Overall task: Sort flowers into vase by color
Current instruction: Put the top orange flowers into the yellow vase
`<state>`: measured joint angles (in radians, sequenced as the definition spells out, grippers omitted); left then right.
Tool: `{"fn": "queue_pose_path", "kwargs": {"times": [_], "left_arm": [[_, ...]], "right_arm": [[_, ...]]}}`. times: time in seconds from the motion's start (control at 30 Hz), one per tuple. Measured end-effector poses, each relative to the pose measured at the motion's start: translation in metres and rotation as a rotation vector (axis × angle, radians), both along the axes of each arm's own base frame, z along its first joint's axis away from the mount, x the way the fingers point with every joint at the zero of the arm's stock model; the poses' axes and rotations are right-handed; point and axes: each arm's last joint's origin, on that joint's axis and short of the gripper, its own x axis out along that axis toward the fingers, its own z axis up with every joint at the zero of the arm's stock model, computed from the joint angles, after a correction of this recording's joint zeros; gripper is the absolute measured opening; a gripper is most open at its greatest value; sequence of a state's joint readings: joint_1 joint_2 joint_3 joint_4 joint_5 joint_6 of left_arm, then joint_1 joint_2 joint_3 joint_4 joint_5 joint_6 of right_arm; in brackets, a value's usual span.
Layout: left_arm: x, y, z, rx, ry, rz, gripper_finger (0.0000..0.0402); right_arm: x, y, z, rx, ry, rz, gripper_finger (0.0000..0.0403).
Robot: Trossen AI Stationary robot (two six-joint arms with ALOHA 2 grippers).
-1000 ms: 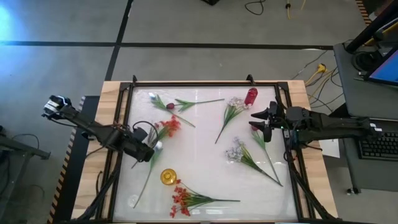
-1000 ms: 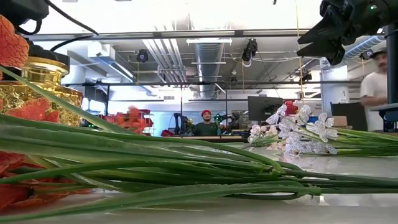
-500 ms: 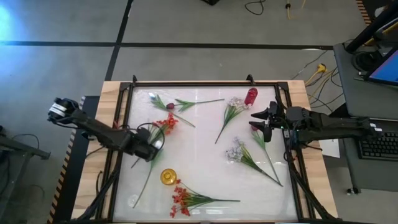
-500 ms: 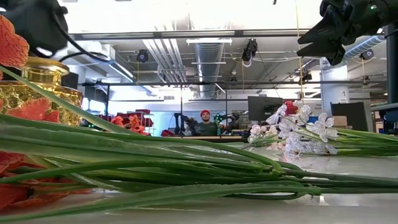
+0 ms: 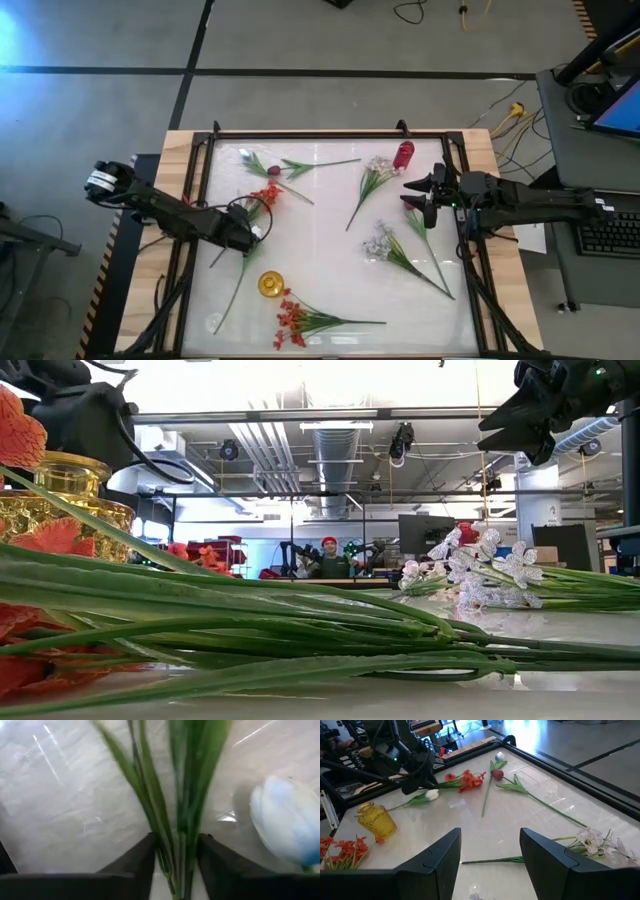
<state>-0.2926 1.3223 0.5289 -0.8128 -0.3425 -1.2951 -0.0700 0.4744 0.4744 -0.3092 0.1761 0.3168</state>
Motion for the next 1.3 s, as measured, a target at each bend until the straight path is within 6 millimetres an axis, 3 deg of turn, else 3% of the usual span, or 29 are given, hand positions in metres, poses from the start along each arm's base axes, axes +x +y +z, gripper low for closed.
{"fn": "queue_pose_path", "kwargs": {"times": [0.13,0.37,0.53,0.73,0.9,1.03,1.13,1.3], "left_arm": [[0.000,0.000,0.000,0.007,-0.004,0.014,0.0013],[0.000,0.002,0.009,0.060,-0.067,0.013,0.0001],[0.010,0.003,0.044,0.169,-0.203,-0.037,0.0000],[0.026,-0.007,0.109,0.363,-0.428,-0.194,0.0000],[0.030,-0.036,0.161,0.504,-0.636,-0.411,0.0000],[0.031,-0.073,0.185,0.572,-0.857,-0.603,0.0000],[0.029,-0.101,0.187,0.594,-1.004,-0.721,0.0000],[0.022,-0.130,0.162,0.601,-1.184,-0.792,0.0000]], "right_arm": [[0.000,0.000,0.000,-0.003,0.001,0.002,0.0194],[0.000,0.000,0.000,-0.003,0.001,0.001,0.0194],[0.000,0.000,0.000,-0.002,0.001,0.001,0.0194],[0.000,0.000,0.000,-0.003,0.002,0.001,0.0194],[0.000,0.000,-0.008,-0.015,0.028,0.003,0.0194],[0.000,0.000,-0.015,-0.015,0.040,-0.001,0.0194],[0.001,0.000,-0.020,-0.016,0.029,0.000,0.0194],[0.002,0.000,-0.023,-0.025,0.018,0.003,0.0194]]}}
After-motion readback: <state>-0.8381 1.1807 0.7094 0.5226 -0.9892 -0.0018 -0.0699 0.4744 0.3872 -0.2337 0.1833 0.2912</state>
